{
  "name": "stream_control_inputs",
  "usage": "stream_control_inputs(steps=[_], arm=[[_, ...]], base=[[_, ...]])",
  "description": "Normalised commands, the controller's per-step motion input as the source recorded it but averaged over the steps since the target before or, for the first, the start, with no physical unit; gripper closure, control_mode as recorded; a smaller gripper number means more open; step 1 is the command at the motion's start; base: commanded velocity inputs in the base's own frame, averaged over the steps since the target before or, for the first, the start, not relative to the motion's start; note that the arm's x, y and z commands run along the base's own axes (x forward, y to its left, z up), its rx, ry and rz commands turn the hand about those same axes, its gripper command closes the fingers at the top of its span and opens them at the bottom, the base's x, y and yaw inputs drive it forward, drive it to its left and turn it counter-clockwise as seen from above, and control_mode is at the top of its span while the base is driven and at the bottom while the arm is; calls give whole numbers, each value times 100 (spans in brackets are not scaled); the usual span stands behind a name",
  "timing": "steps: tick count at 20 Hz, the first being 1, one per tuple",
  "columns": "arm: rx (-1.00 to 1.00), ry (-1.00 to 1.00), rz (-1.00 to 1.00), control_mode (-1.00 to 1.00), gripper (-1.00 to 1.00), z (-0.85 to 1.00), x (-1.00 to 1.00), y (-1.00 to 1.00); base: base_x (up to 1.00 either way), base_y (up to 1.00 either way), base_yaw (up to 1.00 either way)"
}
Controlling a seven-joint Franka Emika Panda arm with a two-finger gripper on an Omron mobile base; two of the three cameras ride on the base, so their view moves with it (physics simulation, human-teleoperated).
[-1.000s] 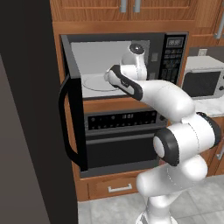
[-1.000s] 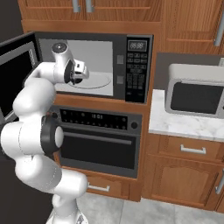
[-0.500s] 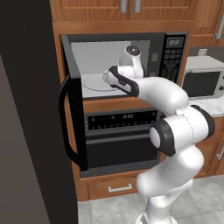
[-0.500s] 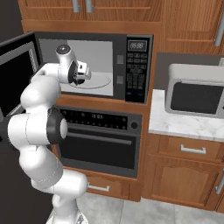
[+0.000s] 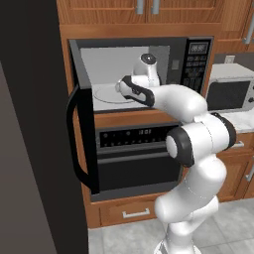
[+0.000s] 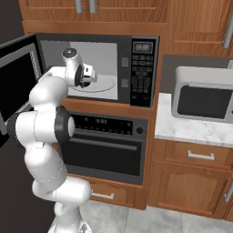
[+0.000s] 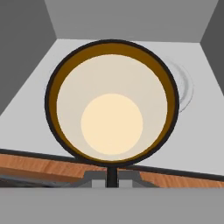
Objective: Pick the mug from the counter and place it inside the microwave. Then close the microwave.
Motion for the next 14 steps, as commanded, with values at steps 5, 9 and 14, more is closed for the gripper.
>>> stream_control_inputs(steps=[5,9,14], arm=[[0,0,0,-100,100,0,35,0],[0,0,0,-100,100,0,29,0],[0,2,0,-100,100,-9,13,0]], base=[[0,0,0],[0,0,0],[0,0,0]])
